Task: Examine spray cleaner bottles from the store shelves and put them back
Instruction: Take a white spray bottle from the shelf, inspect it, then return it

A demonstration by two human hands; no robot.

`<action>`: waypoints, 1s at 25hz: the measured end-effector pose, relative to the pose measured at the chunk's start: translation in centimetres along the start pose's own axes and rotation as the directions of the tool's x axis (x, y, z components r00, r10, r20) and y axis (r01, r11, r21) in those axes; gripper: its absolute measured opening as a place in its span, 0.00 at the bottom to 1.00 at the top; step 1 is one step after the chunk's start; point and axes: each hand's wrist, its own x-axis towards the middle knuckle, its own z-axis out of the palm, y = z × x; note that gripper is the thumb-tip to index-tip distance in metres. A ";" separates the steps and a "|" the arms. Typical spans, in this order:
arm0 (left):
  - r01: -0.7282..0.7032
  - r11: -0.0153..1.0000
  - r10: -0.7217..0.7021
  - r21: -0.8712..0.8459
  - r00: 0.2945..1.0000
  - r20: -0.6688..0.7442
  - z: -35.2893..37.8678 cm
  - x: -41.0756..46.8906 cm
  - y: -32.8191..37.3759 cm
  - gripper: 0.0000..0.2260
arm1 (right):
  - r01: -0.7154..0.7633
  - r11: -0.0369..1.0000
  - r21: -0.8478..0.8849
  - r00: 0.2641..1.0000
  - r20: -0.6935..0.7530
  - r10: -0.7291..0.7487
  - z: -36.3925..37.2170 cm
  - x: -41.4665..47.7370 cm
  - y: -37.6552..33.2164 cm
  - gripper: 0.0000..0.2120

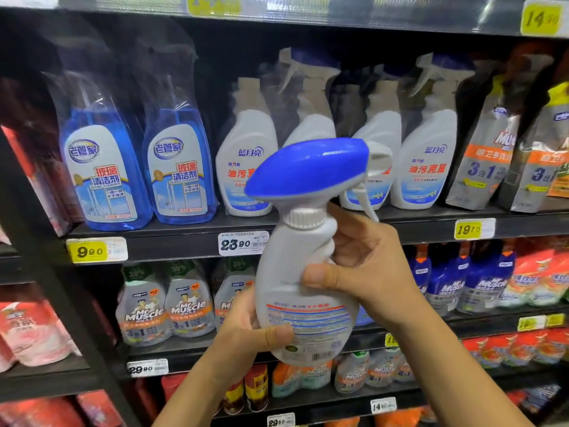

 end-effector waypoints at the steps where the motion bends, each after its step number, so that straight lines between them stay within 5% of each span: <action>1: -0.009 1.000 0.009 -0.027 1.000 0.019 0.3 0.0 0.0 0.25 | -0.018 1.000 0.015 0.999 -0.027 0.018 -0.1 0.1 -0.1 0.26; 9: 0.003 0.947 -0.014 -0.321 0.999 -0.032 2.4 0.6 0.7 0.23 | -0.205 0.961 0.186 0.963 -0.136 0.231 -1.4 2.3 -1.0 0.10; 14: -0.018 0.858 -0.067 -0.514 0.987 -0.147 3.8 1.4 1.8 0.24 | -0.339 0.911 0.233 0.920 -0.121 0.373 -1.6 4.5 -1.0 0.13; 20: 0.167 0.746 -0.265 -0.645 0.963 -0.057 4.3 2.4 2.8 0.51 | -0.300 0.912 0.279 0.916 -0.182 0.357 -0.6 5.4 -0.1 0.20; 25: 0.069 0.875 -0.163 -0.479 0.974 -0.156 4.2 2.6 3.1 0.16 | -0.139 0.988 0.061 0.950 -0.274 0.151 -0.4 5.7 0.1 0.08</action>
